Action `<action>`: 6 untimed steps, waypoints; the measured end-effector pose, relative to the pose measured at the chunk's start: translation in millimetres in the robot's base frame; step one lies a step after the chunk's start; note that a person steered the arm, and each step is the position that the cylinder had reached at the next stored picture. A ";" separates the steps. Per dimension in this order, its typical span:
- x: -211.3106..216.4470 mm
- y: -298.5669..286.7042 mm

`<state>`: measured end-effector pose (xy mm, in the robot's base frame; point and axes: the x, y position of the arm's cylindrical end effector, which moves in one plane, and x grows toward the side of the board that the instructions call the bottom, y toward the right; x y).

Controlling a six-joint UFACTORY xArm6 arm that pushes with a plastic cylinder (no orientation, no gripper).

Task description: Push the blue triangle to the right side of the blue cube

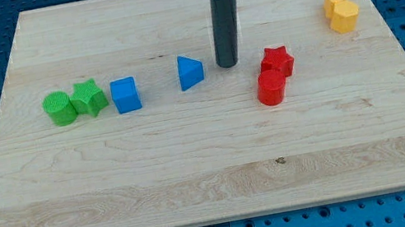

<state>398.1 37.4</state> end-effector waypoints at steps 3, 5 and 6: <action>21.1 -80.2; 23.7 -91.3; 16.2 -29.0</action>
